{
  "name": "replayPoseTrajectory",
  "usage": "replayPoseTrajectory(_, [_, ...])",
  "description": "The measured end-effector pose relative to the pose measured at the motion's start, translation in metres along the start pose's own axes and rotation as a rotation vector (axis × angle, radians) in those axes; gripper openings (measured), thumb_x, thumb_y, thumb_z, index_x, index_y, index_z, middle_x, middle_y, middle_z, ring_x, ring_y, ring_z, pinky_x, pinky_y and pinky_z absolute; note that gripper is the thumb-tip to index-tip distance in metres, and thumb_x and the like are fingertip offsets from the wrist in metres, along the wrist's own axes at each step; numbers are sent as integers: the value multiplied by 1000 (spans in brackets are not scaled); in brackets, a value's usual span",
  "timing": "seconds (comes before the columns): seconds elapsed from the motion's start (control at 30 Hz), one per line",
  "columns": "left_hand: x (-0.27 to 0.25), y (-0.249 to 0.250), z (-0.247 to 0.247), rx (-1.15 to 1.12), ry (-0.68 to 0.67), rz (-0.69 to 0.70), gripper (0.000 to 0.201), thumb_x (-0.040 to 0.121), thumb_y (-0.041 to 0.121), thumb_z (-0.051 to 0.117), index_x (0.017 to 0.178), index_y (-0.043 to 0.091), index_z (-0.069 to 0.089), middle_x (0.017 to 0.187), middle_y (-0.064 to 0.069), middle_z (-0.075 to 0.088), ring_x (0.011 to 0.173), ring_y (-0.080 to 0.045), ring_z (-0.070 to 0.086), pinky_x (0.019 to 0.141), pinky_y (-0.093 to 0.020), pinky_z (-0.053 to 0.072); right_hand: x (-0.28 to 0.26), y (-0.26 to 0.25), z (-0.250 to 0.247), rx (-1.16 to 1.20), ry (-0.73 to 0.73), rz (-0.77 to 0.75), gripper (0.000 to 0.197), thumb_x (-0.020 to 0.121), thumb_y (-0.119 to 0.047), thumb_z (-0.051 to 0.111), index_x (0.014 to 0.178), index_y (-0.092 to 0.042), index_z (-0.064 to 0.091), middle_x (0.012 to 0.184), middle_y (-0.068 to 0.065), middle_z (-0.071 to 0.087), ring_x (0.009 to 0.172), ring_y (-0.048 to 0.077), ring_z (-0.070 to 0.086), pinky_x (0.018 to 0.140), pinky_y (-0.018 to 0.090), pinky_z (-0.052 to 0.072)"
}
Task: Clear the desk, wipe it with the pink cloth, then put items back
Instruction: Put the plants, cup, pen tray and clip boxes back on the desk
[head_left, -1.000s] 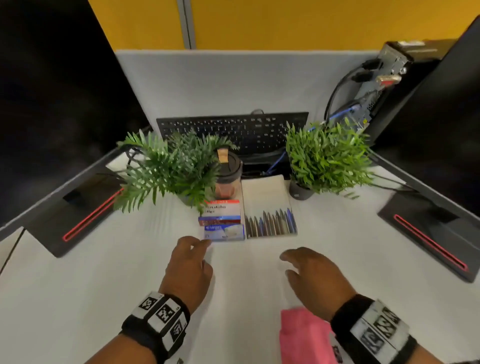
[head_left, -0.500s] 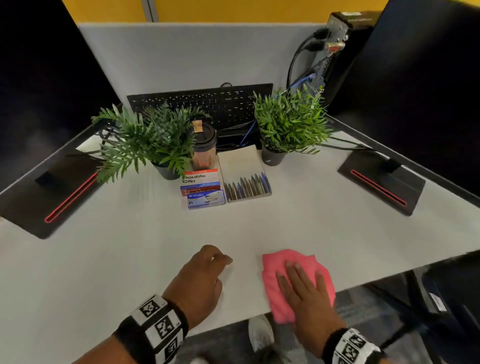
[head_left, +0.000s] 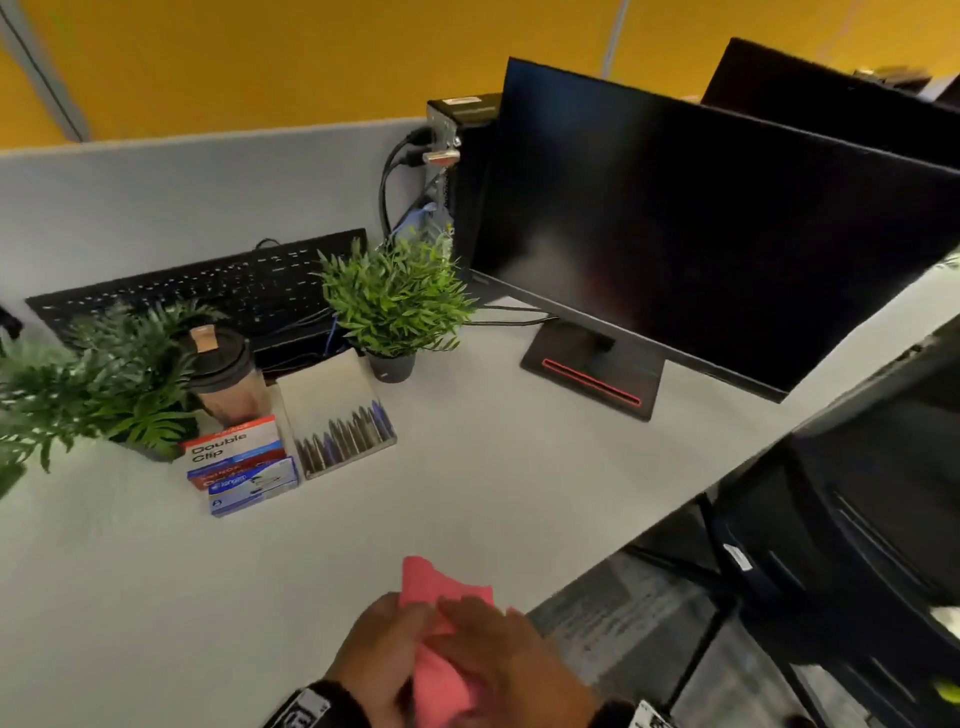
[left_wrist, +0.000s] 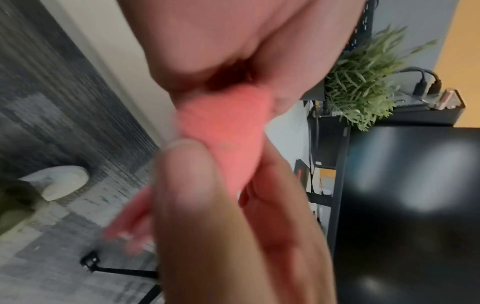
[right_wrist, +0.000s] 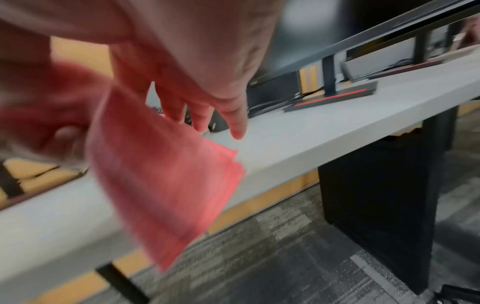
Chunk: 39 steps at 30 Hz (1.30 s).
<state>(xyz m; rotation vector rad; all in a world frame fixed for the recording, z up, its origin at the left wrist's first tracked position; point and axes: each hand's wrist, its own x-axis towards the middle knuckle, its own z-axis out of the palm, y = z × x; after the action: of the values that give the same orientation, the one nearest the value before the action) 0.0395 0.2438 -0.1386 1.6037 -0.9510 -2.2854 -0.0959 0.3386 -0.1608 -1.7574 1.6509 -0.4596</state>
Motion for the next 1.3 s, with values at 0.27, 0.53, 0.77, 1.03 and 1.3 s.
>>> replayPoseTrajectory(0.27, [26,68,114,-291,-300,-77,39,87,14,48,121,0,61,119,-30,65,111,-42,62,100,-57,45,-27,75,-114,1507,438,293,71,67,-26,81,131,-6,55,131,23,58,111,31,62,93,45,53])
replayPoseTrajectory(0.53, [114,78,189,147,58,197,15,78,11,55,87,6,66,80,-17,68,69,-25,62,65,-37,52,4,178,-207,704,595,573,24,85,-4,67,108,-7,65,96,7,71,86,18,64,71,24,55])
replayPoseTrajectory(0.77, [148,78,207,485,249,215,27,58,23,59,80,10,66,83,-11,70,73,-29,66,73,-43,59,21,229,-220,74,410,724,51,79,-29,68,129,-24,55,120,0,64,110,19,59,94,28,46])
replayPoseTrajectory(1.03, [147,60,210,1343,37,708,45,67,44,54,109,30,61,112,7,44,102,-16,46,87,-30,48,19,236,-189,-286,346,361,60,83,-43,57,139,-21,50,149,5,43,137,26,38,117,38,28])
replayPoseTrajectory(1.3, [161,55,218,1626,95,636,74,66,65,52,129,28,47,131,4,39,118,-20,39,94,-35,45,14,244,-171,-498,-15,374,84,88,-72,10,154,-20,0,161,2,-15,147,17,-18,117,44,-9])
